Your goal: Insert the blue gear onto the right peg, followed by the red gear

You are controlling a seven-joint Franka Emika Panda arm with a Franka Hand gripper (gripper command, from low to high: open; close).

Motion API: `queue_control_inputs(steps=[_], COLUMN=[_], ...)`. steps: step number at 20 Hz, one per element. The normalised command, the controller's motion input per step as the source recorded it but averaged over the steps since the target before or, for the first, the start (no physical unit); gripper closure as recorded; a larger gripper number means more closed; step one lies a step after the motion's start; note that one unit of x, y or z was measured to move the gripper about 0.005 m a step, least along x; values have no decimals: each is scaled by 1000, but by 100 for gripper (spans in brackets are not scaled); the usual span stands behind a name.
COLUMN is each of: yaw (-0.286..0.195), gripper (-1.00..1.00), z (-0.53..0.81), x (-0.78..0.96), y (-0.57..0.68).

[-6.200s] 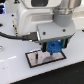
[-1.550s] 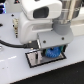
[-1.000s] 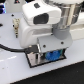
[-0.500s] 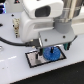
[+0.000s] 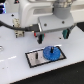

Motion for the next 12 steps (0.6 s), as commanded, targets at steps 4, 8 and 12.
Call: queue_control_inputs(steps=[4,8,12], yaw=[0,0,0], gripper=[-100,-100,-100], z=[-62,-109,-199], x=[-653,-676,-560], y=[8,14,-20])
